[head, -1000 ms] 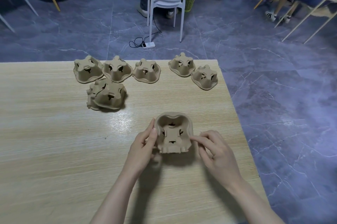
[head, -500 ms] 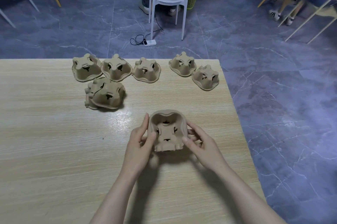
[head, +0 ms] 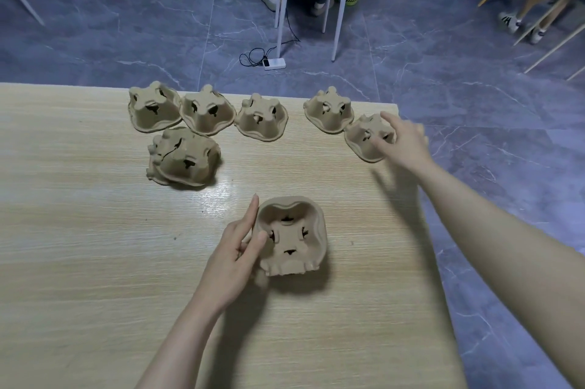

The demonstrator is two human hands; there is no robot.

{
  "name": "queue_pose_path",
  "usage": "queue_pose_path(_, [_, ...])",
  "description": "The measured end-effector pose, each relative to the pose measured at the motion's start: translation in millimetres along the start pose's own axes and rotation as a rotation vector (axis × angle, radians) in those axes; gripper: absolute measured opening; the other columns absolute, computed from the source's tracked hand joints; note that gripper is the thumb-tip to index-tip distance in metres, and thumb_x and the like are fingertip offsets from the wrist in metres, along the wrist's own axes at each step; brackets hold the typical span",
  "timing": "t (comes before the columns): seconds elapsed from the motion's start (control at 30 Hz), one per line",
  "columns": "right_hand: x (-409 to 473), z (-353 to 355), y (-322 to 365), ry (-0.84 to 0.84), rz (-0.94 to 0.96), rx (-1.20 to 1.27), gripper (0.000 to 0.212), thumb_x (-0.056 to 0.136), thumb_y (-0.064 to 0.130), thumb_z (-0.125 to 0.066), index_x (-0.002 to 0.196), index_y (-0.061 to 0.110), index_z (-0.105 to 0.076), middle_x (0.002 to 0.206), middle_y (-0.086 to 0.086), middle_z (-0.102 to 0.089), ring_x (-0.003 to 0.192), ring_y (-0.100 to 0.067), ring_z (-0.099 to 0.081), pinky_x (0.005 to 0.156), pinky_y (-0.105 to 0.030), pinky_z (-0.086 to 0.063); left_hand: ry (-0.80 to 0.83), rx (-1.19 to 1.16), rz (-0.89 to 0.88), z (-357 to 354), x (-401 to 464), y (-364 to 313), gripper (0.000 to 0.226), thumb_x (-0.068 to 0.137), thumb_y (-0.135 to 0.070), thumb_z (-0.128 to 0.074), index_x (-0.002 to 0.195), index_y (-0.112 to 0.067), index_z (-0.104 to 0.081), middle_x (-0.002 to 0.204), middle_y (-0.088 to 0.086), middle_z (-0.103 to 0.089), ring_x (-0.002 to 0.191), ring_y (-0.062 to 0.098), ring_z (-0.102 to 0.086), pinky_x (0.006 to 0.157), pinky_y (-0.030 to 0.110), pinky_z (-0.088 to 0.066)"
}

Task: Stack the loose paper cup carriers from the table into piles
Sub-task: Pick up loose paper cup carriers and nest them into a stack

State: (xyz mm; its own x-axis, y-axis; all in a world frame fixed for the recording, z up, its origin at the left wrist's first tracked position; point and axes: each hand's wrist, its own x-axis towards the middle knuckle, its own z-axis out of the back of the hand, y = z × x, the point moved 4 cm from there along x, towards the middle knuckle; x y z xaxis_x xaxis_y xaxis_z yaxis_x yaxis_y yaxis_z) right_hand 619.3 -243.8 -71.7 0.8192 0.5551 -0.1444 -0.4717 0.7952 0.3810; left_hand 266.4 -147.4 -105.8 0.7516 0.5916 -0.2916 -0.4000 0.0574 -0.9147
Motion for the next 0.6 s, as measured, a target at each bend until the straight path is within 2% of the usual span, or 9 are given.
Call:
queue_pose_path(0.13, [22.0,-17.5,1.5,0.095,-0.004,-0.144,0.055,0.094,0.032,-0.054,0.146,0.028,-0.037,0.143,-0.012,-0.046,0.13,-0.036,-0.031,0.102,-0.041,-0.028,-0.007,-0.035,-0.001,-1.1,0.0,2.5,0.054,0.091,-0.05,-0.049,0.133,-0.073,-0.025,0.112,-0.028,-0.053,0.084,0.004,-0.054,0.091,0.042,-0.05])
queue_pose_path(0.23, [31.5,-23.9,-1.8,0.111,-0.008,-0.22,0.046,0.094,0.029,-0.051,0.139,0.023,-0.042,0.135,-0.017,-0.051,0.125,-0.038,-0.034,0.097,-0.043,-0.031,-0.011,-0.033,-0.001,-0.6,-0.5,2.7,0.054,0.091,-0.048,-0.049,0.132,-0.074,-0.026,0.116,-0.021,-0.054,0.081,0.004,-0.054,0.09,0.04,-0.05])
queue_pose_path(0.3, [35.0,-23.4,-3.8,0.077,-0.006,-0.217,0.049,0.097,0.033,-0.049,0.144,0.024,-0.04,0.134,-0.02,-0.054,0.126,-0.039,-0.035,0.099,-0.044,-0.031,-0.015,-0.027,0.001,-0.7,0.0,4.5,0.054,0.091,-0.048,-0.049,0.133,-0.073,-0.026,0.114,-0.022,-0.054,0.08,0.004,-0.054,0.089,0.041,-0.05])
queue_pose_path(0.4, [33.1,-25.5,-8.3,0.097,-0.036,-0.055,0.06,0.093,0.033,-0.057,0.149,0.026,-0.036,0.127,-0.016,-0.059,0.128,-0.037,-0.037,0.104,-0.046,-0.034,-0.017,-0.023,0.005,-1.5,0.5,8.9,0.052,0.093,-0.051,-0.049,0.135,-0.072,-0.025,0.11,-0.03,-0.054,0.082,0.008,-0.055,0.089,0.044,-0.051])
queue_pose_path(0.47, [28.4,-26.8,-12.5,0.143,-0.063,0.069,0.074,0.086,0.033,-0.068,0.15,0.027,-0.032,0.109,-0.014,-0.061,0.125,-0.036,-0.043,0.104,-0.048,-0.038,-0.017,-0.025,0.007,-2.5,0.5,9.8,0.052,0.093,-0.051,-0.049,0.135,-0.071,-0.025,0.106,-0.032,-0.053,0.083,0.011,-0.055,0.09,0.048,-0.052])
queue_pose_path(0.53, [20.0,-28.0,-16.8,0.19,-0.084,0.163,0.087,0.08,0.03,-0.077,0.152,0.026,-0.027,0.094,-0.008,-0.056,0.113,-0.032,-0.052,0.098,-0.043,-0.044,-0.019,-0.03,0.01,-2.7,0.5,9.2,0.054,0.093,-0.048,-0.05,0.135,-0.071,-0.025,0.105,-0.033,-0.053,0.083,0.011,-0.055,0.09,0.048,-0.052])
queue_pose_path(0.6, [8.1,-31.7,-23.9,0.207,-0.105,0.253,0.094,0.077,0.023,-0.081,0.153,0.022,-0.025,0.083,-0.003,-0.05,0.095,-0.026,-0.054,0.087,-0.036,-0.044,-0.021,-0.038,0.016,-3.0,0.8,8.8,0.055,0.092,-0.047,-0.05,0.135,-0.07,-0.026,0.107,-0.037,-0.053,0.084,0.01,-0.055,0.09,0.048,-0.052])
